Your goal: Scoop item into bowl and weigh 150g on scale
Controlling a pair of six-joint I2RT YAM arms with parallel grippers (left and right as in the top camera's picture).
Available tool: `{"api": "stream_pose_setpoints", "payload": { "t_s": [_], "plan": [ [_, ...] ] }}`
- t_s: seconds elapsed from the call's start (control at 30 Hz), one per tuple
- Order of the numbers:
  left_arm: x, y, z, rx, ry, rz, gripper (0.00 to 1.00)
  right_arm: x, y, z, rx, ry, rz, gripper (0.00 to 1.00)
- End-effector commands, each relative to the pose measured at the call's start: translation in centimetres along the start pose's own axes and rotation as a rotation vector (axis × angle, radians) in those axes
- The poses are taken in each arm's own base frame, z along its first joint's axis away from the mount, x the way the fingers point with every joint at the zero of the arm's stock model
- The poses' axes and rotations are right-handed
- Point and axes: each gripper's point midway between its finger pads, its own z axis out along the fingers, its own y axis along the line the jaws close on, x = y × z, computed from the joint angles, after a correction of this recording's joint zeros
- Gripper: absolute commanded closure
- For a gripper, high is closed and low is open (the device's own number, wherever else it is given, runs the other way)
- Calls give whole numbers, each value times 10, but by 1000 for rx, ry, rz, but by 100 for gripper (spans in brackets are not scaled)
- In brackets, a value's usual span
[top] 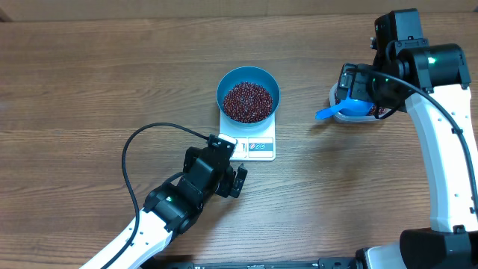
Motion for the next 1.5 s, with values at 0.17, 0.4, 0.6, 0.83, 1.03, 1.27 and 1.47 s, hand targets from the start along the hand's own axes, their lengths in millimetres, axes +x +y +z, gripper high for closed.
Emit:
{"api": "stream_pose_setpoints", "payload": {
  "t_s": [0.17, 0.4, 0.6, 0.83, 1.03, 1.27, 1.47],
  "plan": [
    [6, 0, -1, 18, 21, -44, 0, -7, -2, -12, -6, -47, -5, 0],
    [5, 3, -1, 1, 18, -43, 0, -7, -2, -12, -6, -47, -5, 0],
    [3, 12, 0, -33, 11, -42, 0, -7, -2, -12, -6, -47, -5, 0],
    [-2, 31, 0, -72, -1, -31, 1, -7, -2, -12, -6, -46, -5, 0],
    [-15, 50, -5, -112, -49, -15, 0, -7, -2, -12, -6, -47, -5, 0],
    [-38, 83, -25, -183, -157, -46, 0, -7, -2, -12, -6, -46, -5, 0],
    [-52, 115, -44, -246, -252, -116, 0, -7, -2, -12, -6, -46, -5, 0]
  ]
}}
